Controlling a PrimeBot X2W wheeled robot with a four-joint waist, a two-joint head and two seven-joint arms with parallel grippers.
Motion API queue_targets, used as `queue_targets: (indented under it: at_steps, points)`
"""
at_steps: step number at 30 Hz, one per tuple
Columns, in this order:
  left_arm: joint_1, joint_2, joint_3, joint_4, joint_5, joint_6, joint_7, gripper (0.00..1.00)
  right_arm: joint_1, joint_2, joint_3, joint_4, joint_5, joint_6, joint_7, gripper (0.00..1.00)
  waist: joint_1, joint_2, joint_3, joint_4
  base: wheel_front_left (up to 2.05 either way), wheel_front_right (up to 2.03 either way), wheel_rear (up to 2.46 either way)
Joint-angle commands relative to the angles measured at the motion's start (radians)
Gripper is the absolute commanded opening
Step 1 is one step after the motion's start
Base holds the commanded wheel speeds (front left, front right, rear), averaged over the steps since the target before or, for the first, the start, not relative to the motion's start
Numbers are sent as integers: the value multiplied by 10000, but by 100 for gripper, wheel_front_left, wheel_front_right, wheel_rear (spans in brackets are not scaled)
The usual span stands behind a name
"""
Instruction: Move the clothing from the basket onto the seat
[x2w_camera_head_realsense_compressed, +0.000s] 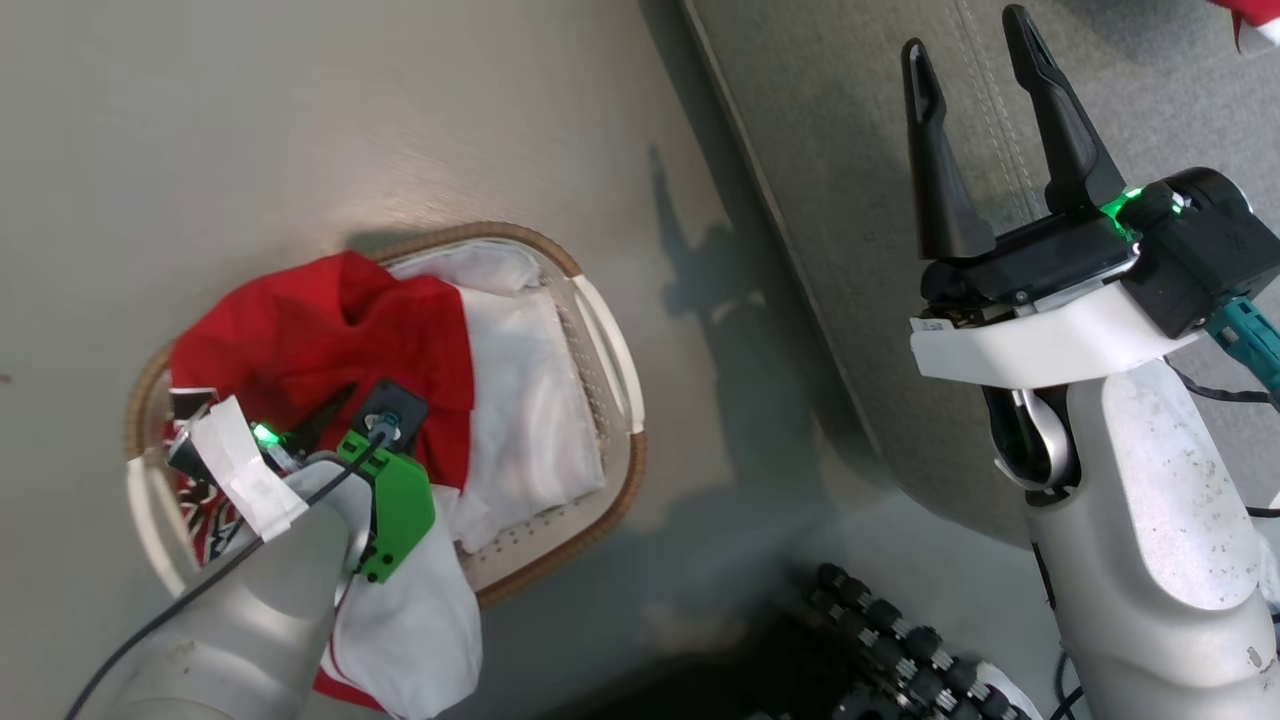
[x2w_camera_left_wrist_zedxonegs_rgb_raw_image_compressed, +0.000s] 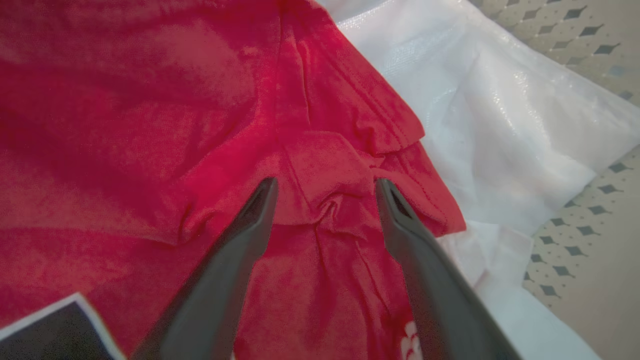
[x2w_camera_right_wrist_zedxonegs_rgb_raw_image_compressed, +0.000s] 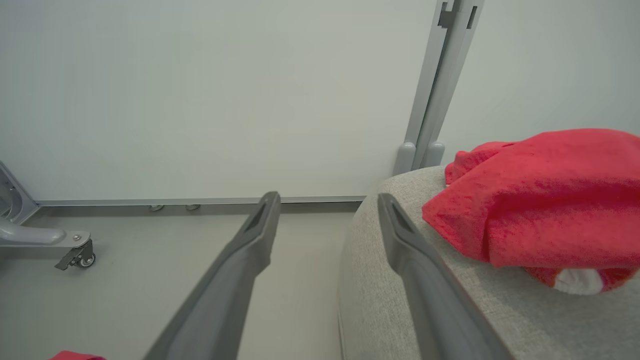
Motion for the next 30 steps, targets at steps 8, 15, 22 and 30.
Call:
queue_targets:
  at_steps: [8,15,22,30]
  points:
    - [-802,420,-237,149,288,757,530,100,-35,17,218,-79,425,-13,-8,100,-2,-1,1256,-1242,0,0,0]
    - [-802,558,-172,197,93,1324,1747,100,92,11,359,-23,612,-13,-8,100,-2,-1,1258,-1372,0,0,0]
    - [-475,566,-87,213,-171,1514,2563,0,85,8,327,22,679,-13,-8,100,-2,-1,1230,-1326,0,0,0]
    - [-328,206,52,127,-575,1276,2153,0,40,4,237,150,537,-13,-8,100,-2,-1,893,-978,0,0,0]
